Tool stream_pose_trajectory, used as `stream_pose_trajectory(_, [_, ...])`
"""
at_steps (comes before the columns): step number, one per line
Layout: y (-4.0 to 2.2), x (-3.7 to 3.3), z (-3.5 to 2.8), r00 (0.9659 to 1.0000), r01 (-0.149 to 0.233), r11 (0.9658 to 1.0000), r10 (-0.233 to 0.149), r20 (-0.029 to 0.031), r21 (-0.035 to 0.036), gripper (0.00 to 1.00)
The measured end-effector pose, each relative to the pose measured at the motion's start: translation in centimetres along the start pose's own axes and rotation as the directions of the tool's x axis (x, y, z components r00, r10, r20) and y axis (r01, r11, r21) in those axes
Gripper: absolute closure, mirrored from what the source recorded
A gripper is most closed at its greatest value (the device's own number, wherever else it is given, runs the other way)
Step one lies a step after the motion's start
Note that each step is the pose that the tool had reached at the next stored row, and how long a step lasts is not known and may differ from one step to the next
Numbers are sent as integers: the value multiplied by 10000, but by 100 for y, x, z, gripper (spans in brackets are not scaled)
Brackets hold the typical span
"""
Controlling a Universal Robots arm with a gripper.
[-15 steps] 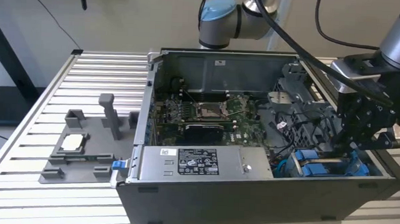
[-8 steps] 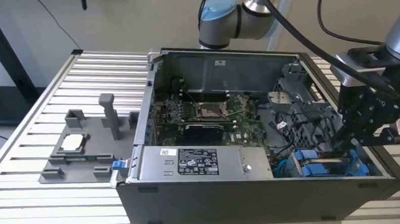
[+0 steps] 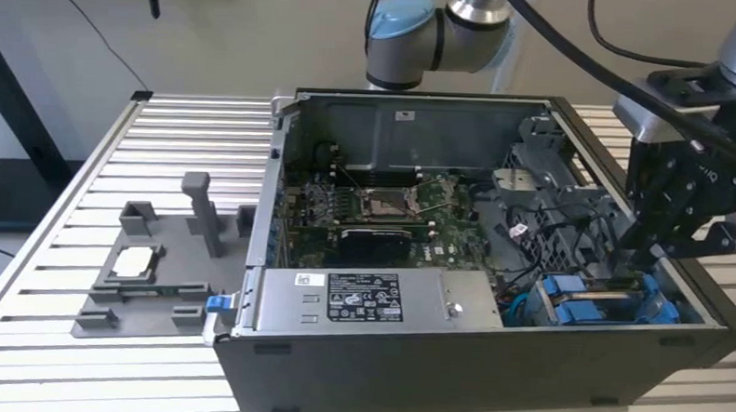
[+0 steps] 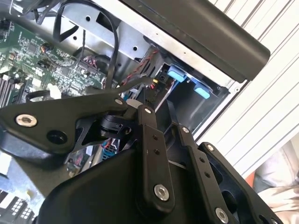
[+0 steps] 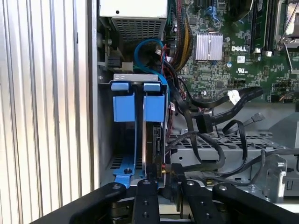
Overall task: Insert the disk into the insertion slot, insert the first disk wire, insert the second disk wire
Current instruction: 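Insert the second disk wire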
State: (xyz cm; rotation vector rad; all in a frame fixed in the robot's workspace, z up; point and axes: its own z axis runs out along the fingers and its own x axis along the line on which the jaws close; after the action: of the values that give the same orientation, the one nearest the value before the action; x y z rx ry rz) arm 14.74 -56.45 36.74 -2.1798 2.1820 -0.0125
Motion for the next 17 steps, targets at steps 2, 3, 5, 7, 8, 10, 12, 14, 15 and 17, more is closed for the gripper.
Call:
stream_pose_trajectory(2, [6,-8,-23,10000,0,10000,0,0,-2,73])
stream_pose_trajectory(3, [9,-12,-35,10000,-1,10000,1,0,-2,73])
stream_pose_trajectory(5, [14,-21,-54,10000,0,10000,0,2,-2,73])
stream_pose_trajectory(7, [17,-39,-68,10000,12,10000,-12,1,-3,73])
stream_pose_trajectory(8, [18,-48,-74,10000,30,10000,-30,2,-3,73])
stream_pose_trajectory(10, [20,-67,-84,10000,87,10000,-87,4,-6,73])
stream_pose_trajectory(12, [23,-83,-94,9999,143,9999,-143,6,-7,73])
stream_pose_trajectory(14, [29,-97,-102,9998,192,9998,-192,8,-9,73])
stream_pose_trajectory(15, [33,-103,-105,9998,218,9998,-218,10,-10,73])
stream_pose_trajectory(17, [41,-112,-114,9996,265,9996,-265,11,-12,73])
